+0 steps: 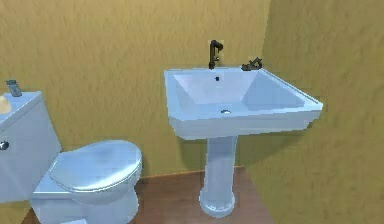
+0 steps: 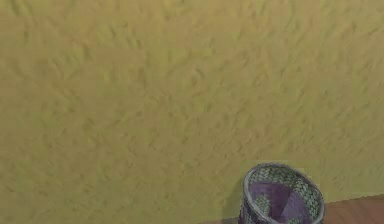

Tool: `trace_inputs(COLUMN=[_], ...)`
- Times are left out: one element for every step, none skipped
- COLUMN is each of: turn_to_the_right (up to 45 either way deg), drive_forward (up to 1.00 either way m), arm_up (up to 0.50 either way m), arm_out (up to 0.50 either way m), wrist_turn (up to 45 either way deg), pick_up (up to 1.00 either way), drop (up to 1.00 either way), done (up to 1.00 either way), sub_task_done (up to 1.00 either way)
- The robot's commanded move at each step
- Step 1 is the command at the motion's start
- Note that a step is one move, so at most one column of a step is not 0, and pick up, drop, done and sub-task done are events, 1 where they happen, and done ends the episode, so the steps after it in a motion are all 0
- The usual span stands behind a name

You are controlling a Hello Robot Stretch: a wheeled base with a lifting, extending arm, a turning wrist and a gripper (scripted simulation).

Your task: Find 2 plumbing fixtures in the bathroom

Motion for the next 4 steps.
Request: trace_inputs(turn_to_the_right=[9.0, 0.0, -18.0, 0.0], drive_forward=[0.00, 0.00, 0.00, 0.30], arm_up=[0.00, 0.00, 0.00, 0.00], arm_out=[0.00, 0.00, 0.00, 0.00], wrist_turn=[0.0, 0.0, 0.0, 0.0], pick_up=[0.00, 0.00, 0.00, 0.00], drop=[0.00, 0.00, 0.00, 0.00], done=[0.00, 0.00, 0.00, 0.00], sub_task_done=[0.00, 1.00, 0.00, 0.00])
